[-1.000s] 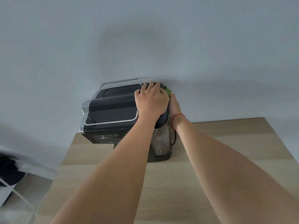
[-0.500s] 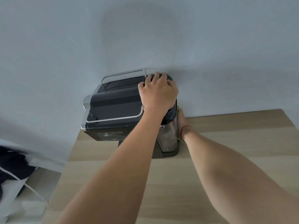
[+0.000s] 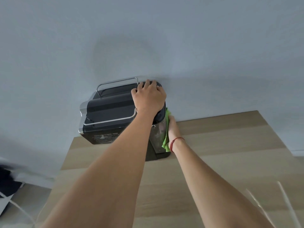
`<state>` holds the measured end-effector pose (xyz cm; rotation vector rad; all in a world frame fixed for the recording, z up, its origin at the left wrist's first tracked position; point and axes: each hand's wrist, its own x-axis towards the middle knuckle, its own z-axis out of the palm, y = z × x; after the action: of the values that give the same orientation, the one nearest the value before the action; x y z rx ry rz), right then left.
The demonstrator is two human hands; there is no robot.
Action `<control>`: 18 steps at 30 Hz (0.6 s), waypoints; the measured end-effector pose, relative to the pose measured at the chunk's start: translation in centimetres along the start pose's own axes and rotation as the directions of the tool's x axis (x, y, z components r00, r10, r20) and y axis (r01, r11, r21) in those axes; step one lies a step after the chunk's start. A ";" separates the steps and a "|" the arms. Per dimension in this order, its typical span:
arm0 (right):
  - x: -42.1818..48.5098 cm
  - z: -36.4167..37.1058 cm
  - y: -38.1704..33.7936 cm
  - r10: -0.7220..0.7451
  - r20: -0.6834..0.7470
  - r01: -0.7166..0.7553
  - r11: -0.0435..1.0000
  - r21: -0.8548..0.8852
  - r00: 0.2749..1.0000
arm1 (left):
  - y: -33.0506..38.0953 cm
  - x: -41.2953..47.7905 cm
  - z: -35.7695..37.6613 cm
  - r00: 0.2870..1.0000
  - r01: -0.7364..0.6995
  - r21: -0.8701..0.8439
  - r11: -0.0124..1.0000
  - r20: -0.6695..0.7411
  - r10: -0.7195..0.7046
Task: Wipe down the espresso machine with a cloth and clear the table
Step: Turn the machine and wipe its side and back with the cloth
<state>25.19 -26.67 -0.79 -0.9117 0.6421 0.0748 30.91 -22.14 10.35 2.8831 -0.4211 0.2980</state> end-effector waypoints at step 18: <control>-0.5 1.1 -4.5 -0.217 0.209 0.240 0.966 -0.093 0.953 | -0.1 0.1 0.3 1.000 -0.004 -0.004 1.000 -0.025 0.004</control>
<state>26.80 -28.57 3.15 -1.0727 0.3465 -0.0049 31.08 -22.12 10.10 2.8720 -0.4230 0.3335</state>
